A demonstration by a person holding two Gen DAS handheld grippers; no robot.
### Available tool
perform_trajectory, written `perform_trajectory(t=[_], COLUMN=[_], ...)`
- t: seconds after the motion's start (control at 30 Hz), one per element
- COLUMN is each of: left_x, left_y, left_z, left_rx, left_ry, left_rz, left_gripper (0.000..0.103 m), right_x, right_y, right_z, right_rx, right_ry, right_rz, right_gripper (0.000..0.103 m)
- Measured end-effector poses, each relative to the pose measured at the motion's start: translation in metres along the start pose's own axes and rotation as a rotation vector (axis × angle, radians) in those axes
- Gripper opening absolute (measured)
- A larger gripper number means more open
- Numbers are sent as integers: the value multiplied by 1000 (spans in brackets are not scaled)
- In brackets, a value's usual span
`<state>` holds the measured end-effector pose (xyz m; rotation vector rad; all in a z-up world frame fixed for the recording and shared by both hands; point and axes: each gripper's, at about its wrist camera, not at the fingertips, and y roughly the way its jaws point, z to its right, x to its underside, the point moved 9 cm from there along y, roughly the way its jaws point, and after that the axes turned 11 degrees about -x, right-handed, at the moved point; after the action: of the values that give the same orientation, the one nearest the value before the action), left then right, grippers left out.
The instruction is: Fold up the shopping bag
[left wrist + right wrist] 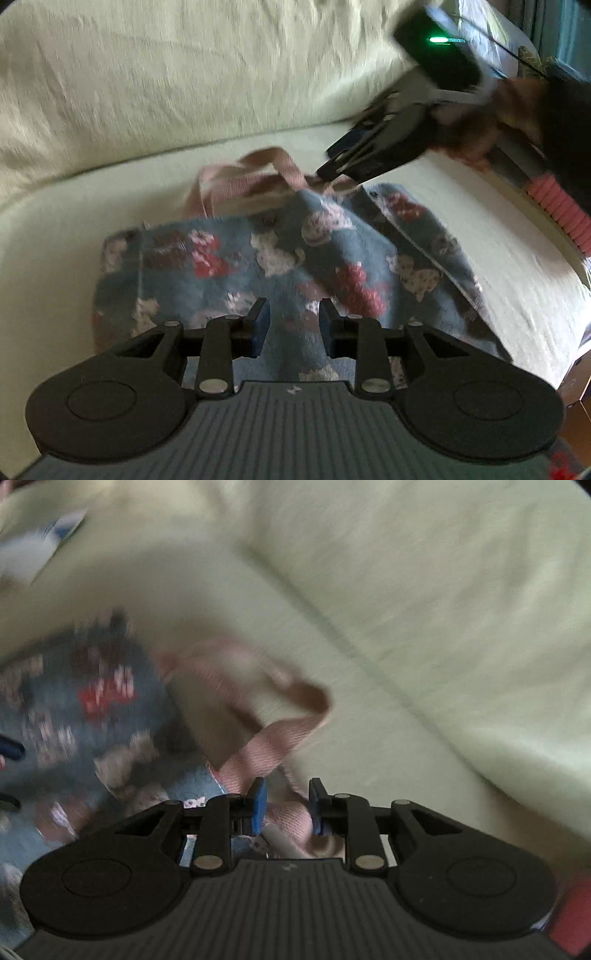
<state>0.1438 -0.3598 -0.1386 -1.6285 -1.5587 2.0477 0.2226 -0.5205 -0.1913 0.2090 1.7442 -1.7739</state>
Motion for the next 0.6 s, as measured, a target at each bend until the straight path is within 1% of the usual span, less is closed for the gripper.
perform_trajectory(t=[0.03,0.07,0.1,0.13,0.2,0.23,0.27,0.3,0.33,0.37,0.4,0.47,0.5,0.53,0.57,0.6], left_x=[3,6,9,13,20,22,24,25,26,26,27,27,27,26,26,26], left_y=[3,5,7,9,11,10,9,9,9,9,9,8,8,8,7,7], left_z=[-1,-2,-2,-2,-2,-2,-2,-3,-3,-4,-5,-6,-6,-6,-6,-5], left_rx=[2,4,2,-3,-12,-14,-17,-19,-20,-20,-17,-16,-16,-18,-19,-21], left_ry=[-5,-8,-5,2,17,26,34,38,38,36,31,29,31,33,36,38], left_rz=[-7,-13,-17,-20,-18,-7,3,10,13,16,17,18,20,22,24,26], left_gripper=[35,35,35,35,37,38,41,42,44,45,46,46,46,46,46,46], right_x=[-3,-8,-12,-19,-33,-42,-50,-55,-59,-60,-59,-51,-48,-45,-42,-39], right_y=[10,20,30,39,52,57,62,62,63,61,59,51,44,32,20,10], right_z=[4,9,15,24,41,51,61,69,77,81,82,87,89,89,90,88], right_rx=[-12,-16,-19,13,33,71,110,147,184,200,196,217,221,204,185,141], right_ry=[-17,-18,-19,-24,14,48,84,119,154,179,177,161,161,169,178,201], right_rz=[-8,-15,-22,-5,36,67,98,110,122,124,118,61,51,46,41,29], right_gripper=[16,6,6,6,6,11,20,34,58,61,61,62,63,68,81,86])
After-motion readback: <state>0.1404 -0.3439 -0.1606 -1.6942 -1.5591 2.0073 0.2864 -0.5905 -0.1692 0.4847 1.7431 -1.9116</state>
